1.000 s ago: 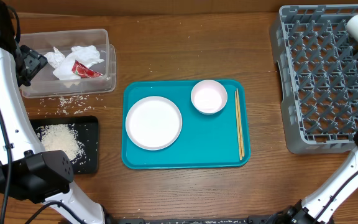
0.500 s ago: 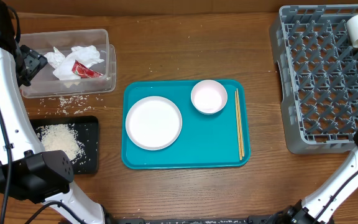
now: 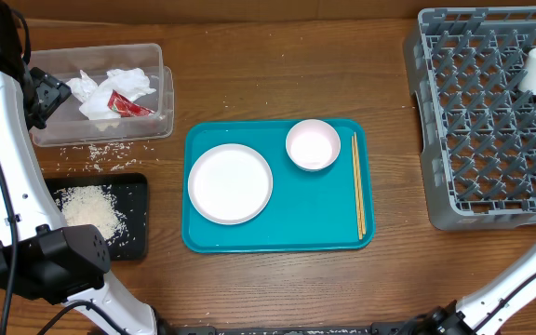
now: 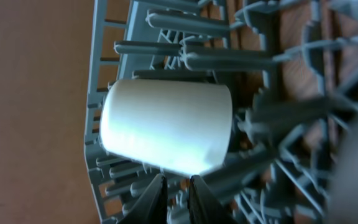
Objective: Sort waste into correct bins and load items into the dishwasher
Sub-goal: 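Release the cup and withdraw the right gripper from the rack, then move the right gripper over the pink bowl and lower onto its rim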
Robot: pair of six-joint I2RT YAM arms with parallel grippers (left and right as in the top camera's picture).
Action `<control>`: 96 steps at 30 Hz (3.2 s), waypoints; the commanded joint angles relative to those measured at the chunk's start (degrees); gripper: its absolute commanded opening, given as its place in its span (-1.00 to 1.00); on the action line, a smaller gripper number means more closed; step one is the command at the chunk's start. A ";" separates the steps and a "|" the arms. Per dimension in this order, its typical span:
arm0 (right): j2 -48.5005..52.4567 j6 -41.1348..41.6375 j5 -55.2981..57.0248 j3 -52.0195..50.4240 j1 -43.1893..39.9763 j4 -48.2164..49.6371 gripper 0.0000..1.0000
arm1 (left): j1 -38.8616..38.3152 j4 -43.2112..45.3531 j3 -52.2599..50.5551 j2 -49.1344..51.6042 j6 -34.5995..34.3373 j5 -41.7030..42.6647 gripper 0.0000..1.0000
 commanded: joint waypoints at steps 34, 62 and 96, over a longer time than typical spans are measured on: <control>-2.16 2.34 65.94 0.35 25.03 8.59 -0.92 | 0.20 0.11 0.52 -0.24 0.46 -0.96 1.00; -21.20 2.95 66.14 0.37 21.59 -11.17 -0.91 | 0.20 0.11 0.52 -0.24 0.46 -0.96 1.00; -28.39 -26.01 17.40 0.28 57.11 -42.45 1.00 | 0.20 0.11 0.52 -0.24 0.46 -0.98 1.00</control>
